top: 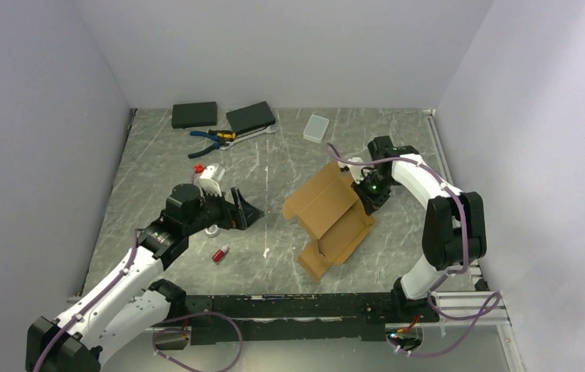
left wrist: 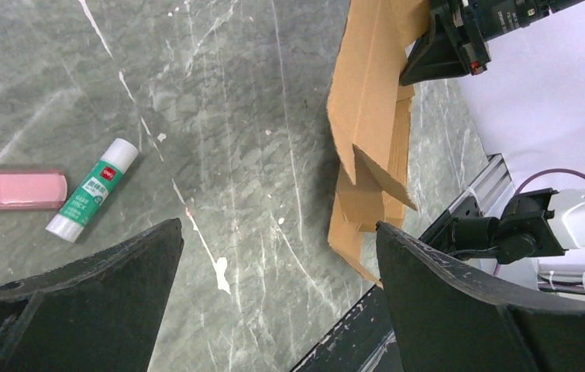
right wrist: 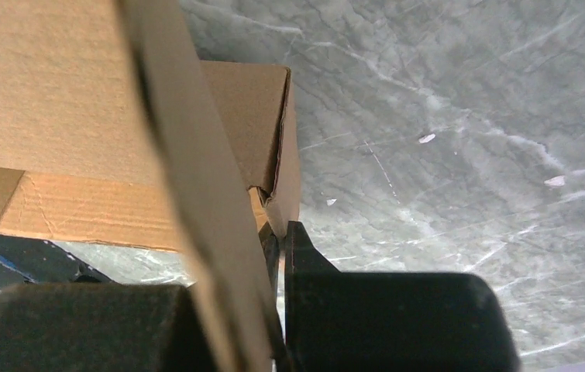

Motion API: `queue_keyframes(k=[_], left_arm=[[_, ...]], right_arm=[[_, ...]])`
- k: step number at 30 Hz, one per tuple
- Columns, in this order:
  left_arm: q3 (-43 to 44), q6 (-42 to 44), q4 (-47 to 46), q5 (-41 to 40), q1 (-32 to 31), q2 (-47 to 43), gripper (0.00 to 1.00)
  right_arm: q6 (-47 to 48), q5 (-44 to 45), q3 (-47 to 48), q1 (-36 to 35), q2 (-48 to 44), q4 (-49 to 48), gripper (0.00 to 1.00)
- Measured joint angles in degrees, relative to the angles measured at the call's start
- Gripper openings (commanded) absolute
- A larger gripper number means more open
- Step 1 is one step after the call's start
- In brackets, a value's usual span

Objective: Fold the paper box

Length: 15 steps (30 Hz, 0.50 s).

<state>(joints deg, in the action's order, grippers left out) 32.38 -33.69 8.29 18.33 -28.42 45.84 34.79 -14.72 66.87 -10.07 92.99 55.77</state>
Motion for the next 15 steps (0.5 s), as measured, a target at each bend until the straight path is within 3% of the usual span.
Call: queue_keyframes(k=[15], left_arm=[[-2.78,-2.25,-3.50,1.36,0.00,-0.26,0.99]], right_arm=[[-2.34,2.40,-3.65,-0.09,2.58,-5.57,0.23]])
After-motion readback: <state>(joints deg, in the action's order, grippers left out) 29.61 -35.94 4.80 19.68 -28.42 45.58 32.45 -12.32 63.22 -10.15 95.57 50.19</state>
